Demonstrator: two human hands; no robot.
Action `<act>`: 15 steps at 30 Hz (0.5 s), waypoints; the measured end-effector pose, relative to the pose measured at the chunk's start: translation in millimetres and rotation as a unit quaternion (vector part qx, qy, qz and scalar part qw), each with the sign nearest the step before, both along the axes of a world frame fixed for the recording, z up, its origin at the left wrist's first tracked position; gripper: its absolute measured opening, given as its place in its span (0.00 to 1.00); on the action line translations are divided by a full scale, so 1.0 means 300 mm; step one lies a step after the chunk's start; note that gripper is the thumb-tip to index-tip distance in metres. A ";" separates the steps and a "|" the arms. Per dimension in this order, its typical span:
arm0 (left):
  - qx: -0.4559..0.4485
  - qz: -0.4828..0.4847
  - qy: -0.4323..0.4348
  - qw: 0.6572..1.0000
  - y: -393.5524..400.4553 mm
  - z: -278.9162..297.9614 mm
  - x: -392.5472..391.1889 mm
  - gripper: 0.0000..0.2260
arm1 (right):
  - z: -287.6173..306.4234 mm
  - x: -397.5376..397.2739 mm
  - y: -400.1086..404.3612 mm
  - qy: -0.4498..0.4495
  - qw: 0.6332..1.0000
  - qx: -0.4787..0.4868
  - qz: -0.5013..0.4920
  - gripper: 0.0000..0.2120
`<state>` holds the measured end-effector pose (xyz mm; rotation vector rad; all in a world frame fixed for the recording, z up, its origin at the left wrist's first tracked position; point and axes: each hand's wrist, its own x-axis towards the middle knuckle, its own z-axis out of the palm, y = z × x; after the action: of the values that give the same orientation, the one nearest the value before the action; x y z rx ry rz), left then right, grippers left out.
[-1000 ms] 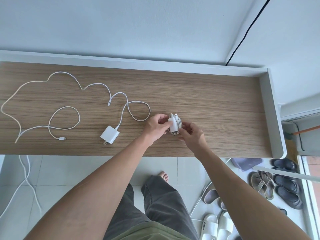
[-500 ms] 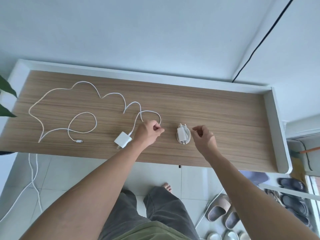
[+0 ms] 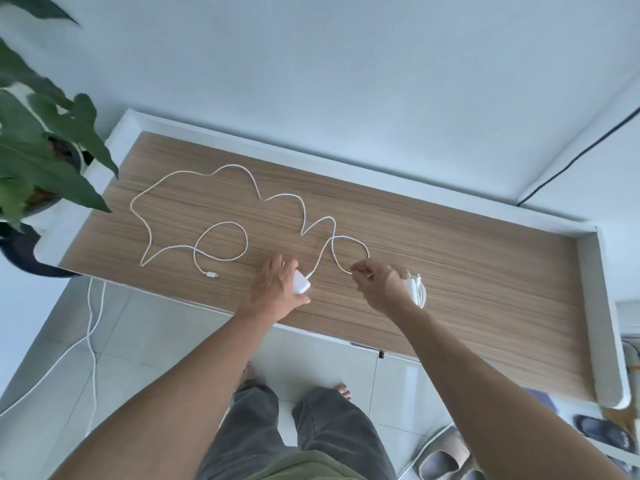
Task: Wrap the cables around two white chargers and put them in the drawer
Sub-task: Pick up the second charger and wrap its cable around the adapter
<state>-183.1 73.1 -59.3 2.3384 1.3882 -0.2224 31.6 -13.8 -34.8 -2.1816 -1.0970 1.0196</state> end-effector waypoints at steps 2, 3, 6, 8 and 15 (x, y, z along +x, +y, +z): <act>-0.025 0.010 -0.010 1.000 -0.001 -0.012 -0.014 0.33 | -0.019 -0.046 0.011 -0.021 0.998 -0.021 0.050 0.10; -0.039 0.015 -0.021 0.999 0.002 -0.014 -0.014 0.32 | -0.018 -0.066 0.015 -0.040 0.996 -0.023 0.080 0.12; -0.086 0.015 -0.052 0.995 0.026 0.018 -0.021 0.28 | -0.019 -0.126 0.034 -0.106 0.979 0.002 0.174 0.22; -0.124 -0.012 -0.072 0.990 0.057 0.060 -0.033 0.23 | -0.011 -0.150 0.046 -0.134 0.970 0.021 0.204 0.25; -0.324 -0.033 -0.110 0.939 0.194 0.292 -0.128 0.17 | 0.097 -0.133 0.105 -0.155 0.968 0.063 0.189 0.07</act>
<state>-221.6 131.3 28.3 1.7923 0.9405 -0.3625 -8.4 17.9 -5.7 -2.1192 -1.7247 0.7409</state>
